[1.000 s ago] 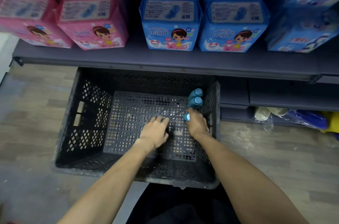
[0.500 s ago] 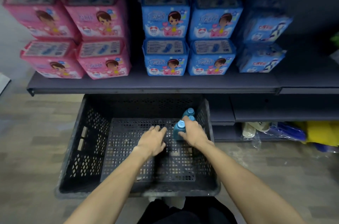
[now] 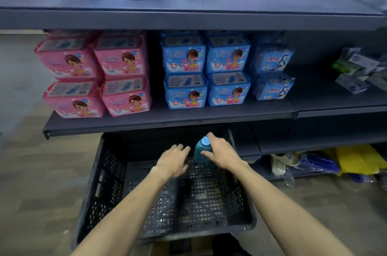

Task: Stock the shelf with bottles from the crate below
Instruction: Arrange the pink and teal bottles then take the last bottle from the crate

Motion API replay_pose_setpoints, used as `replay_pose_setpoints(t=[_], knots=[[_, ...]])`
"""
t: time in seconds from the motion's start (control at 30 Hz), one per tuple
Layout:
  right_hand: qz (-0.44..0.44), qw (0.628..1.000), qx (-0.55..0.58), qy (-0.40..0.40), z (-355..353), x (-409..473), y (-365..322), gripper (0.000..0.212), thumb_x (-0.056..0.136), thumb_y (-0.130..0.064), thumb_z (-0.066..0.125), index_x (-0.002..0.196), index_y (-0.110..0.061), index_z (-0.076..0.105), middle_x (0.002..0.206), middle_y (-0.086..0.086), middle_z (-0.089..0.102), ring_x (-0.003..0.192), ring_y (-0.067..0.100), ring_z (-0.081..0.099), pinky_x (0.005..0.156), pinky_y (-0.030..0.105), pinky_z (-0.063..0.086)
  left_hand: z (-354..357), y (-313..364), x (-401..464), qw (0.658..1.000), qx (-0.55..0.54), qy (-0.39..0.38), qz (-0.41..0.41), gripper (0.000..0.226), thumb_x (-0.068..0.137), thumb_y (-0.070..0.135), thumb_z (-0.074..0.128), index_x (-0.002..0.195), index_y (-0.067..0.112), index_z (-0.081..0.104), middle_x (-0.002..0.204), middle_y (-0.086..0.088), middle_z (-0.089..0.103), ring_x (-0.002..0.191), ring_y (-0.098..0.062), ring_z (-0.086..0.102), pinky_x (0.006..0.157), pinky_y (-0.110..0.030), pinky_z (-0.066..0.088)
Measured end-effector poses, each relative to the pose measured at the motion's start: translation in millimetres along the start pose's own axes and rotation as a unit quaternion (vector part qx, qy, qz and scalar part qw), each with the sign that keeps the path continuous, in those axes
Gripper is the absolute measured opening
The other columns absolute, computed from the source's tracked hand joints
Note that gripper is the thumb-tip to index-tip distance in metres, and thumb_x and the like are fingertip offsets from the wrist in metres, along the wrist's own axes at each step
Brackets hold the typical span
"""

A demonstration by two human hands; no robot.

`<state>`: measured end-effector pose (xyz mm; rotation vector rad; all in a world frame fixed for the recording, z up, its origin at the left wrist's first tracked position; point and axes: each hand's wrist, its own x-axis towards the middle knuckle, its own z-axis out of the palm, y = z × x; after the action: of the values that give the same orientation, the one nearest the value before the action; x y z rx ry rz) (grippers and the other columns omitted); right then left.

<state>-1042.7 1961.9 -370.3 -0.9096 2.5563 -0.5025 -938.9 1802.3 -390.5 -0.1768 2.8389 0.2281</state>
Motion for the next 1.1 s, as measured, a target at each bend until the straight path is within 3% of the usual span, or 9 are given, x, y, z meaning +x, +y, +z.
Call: replay_pose_setpoints(t=[0.13, 0.33, 0.43, 0.57, 0.67, 0.77, 0.9, 1.1], knots=[[-0.014, 1.0, -0.009, 0.02, -21.1, 1.3, -8.0, 0.039, 0.089, -0.038, 0.069, 0.105, -0.023, 0.037, 0.103, 0.008, 0.067, 0.092, 0.03, 0.064, 0.072, 0.038, 0.049, -25.7, -4.4, 1.5, 0.998, 0.04, 0.05, -0.009, 0.058, 0.089, 0.035, 0.057, 0.14, 0.017, 0.036, 0.127, -0.008, 0.051, 0.119, -0.027, 0.048, 0.09, -0.039, 0.045], [-0.02, 0.997, 0.033, 0.061, -68.6, 5.5, -21.9, 0.043, 0.088, -0.037, 0.07, 0.115, -0.021, 0.043, 0.111, 0.009, 0.063, 0.098, 0.029, 0.061, 0.08, 0.042, 0.052, -72.5, -8.3, 7.6, 0.992, 0.075, 0.1, 0.002, 0.058, 0.09, 0.037, 0.056, 0.14, 0.017, 0.036, 0.132, -0.007, 0.051, 0.122, -0.027, 0.047, 0.094, -0.039, 0.043], [-0.051, 0.995, 0.037, 0.081, -94.0, 6.1, -32.5, 0.038, 0.089, -0.035, 0.069, 0.113, -0.021, 0.043, 0.107, 0.007, 0.062, 0.096, 0.028, 0.06, 0.08, 0.042, 0.051, -95.8, -7.6, 7.6, 0.987, 0.093, 0.131, 0.017, 0.055, 0.09, 0.038, 0.054, 0.138, 0.017, 0.037, 0.128, -0.006, 0.053, 0.119, -0.027, 0.05, 0.087, -0.039, 0.045], [-0.09, 0.989, 0.055, 0.108, -124.7, 2.8, -44.3, 0.033, 0.094, -0.03, 0.064, 0.11, -0.016, 0.039, 0.084, 0.001, 0.058, 0.073, 0.017, 0.057, 0.064, 0.034, 0.046, -128.9, -9.5, 7.2, 0.975, 0.109, 0.188, 0.04, 0.054, 0.088, 0.035, 0.053, 0.137, 0.016, 0.04, 0.118, -0.006, 0.058, 0.111, -0.028, 0.054, 0.08, -0.04, 0.048], [-0.114, 0.985, 0.057, 0.12, -145.0, -1.7, -52.0, 0.034, 0.097, -0.031, 0.06, 0.117, -0.017, 0.037, 0.088, -0.001, 0.053, 0.07, 0.007, 0.049, 0.059, 0.024, 0.035, -154.7, -9.6, 4.5, 0.967, 0.117, 0.222, 0.054, 0.054, 0.087, 0.031, 0.053, 0.137, 0.017, 0.041, 0.111, -0.006, 0.06, 0.105, -0.028, 0.056, 0.075, -0.038, 0.046], [-0.133, 0.981, 0.049, 0.131, -164.8, -4.4, -58.3, 0.035, 0.097, -0.035, 0.06, 0.116, -0.017, 0.037, 0.093, 0.003, 0.056, 0.075, 0.015, 0.053, 0.062, 0.028, 0.04, -176.3, -8.1, 1.1, 0.952, 0.137, 0.264, 0.069, 0.049, 0.086, 0.03, 0.055, 0.131, 0.014, 0.046, 0.108, -0.006, 0.062, 0.101, -0.029, 0.058, 0.073, -0.037, 0.046], [-0.161, 0.977, 0.028, 0.134, -193.3, -10.7, -69.0, 0.031, 0.096, -0.036, 0.06, 0.108, -0.02, 0.036, 0.093, 0.007, 0.063, 0.08, 0.025, 0.062, 0.072, 0.047, 0.054, -204.3, -3.1, -3.3, 0.935, 0.142, 0.309, 0.099, 0.039, 0.085, 0.029, 0.057, 0.119, 0.012, 0.052, 0.101, -0.007, 0.063, 0.096, -0.03, 0.059, 0.069, -0.037, 0.046], [-0.194, 0.968, 0.026, 0.155, -250.5, -26.3, -88.4, 0.032, 0.096, -0.034, 0.062, 0.114, -0.019, 0.04, 0.101, 0.005, 0.067, 0.084, 0.02, 0.064, 0.074, 0.042, 0.054, -254.8, 8.0, -7.8, 0.897, 0.196, 0.379, 0.119, 0.023, 0.068, 0.019, 0.064, 0.09, 0.012, 0.057, 0.073, -0.004, 0.058, 0.066, -0.03, 0.057, 0.053, -0.035, 0.043]])
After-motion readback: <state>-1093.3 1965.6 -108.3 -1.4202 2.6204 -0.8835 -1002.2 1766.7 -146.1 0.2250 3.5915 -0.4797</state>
